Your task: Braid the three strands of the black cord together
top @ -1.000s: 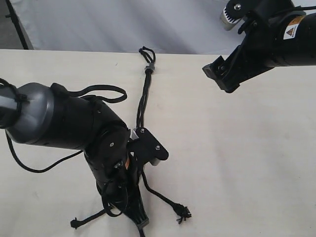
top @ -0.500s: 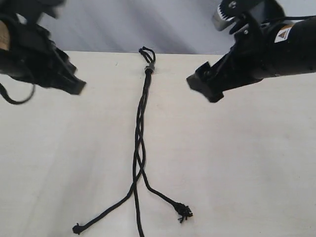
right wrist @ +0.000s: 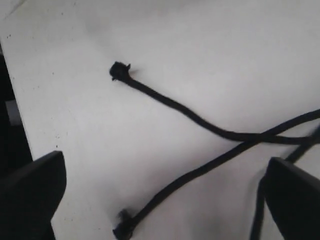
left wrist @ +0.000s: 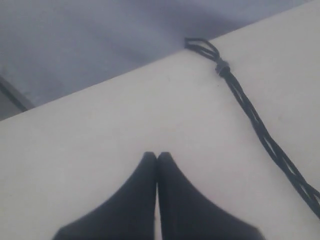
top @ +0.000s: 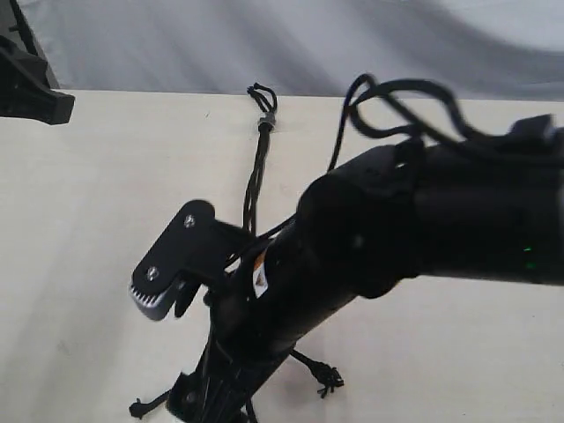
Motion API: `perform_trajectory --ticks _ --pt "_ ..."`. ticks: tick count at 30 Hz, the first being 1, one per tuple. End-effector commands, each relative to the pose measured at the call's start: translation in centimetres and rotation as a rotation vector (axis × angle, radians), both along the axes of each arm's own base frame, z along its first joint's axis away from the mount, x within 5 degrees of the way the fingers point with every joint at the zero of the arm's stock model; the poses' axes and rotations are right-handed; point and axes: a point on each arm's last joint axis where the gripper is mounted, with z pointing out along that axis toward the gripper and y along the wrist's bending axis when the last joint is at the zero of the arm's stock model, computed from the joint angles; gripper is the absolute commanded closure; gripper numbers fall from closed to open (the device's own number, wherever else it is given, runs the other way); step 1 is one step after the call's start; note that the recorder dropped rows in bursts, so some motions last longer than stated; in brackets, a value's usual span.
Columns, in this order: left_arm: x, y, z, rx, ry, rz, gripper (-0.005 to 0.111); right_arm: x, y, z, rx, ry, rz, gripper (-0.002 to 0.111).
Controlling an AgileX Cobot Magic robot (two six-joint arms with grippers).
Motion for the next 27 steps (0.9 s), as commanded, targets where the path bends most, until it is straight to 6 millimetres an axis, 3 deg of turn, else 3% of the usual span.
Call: perform_trajectory --ticks 1,9,12,14,16,19,20,27 --pt "0.0 0.1 0.1 0.007 -0.014 -0.002 0.106 -0.4 1.3 -2.3 -0.085 0.084 0.003 0.004" --pt "0.0 0.1 0.1 0.009 -0.010 0.000 0.106 -1.3 1.8 -5.8 -0.243 0.127 -0.023 0.004" --pt "-0.1 0.1 0.1 0.008 -0.006 0.001 0.106 -1.3 2.0 -7.0 -0.274 0.141 -0.020 0.010" --pt "-0.1 0.1 0.1 0.008 -0.006 0.001 0.106 -1.3 2.0 -7.7 -0.293 0.154 -0.021 0.023" --pt "-0.1 0.1 0.1 0.008 -0.006 0.001 0.106 -1.3 2.0 -8.1 -0.301 0.156 -0.019 0.048" --pt "-0.1 0.1 0.1 0.008 -0.006 0.001 0.106 -1.2 1.9 -8.0 -0.308 0.139 -0.005 0.099" --pt "-0.1 0.1 0.1 0.008 -0.006 0.001 0.106 -1.1 2.0 -7.7 -0.302 0.129 0.002 0.108" --pt "-0.1 0.1 0.1 0.008 -0.006 0.001 0.106 0.8 2.0 -4.6 -0.414 -0.073 0.145 0.106"
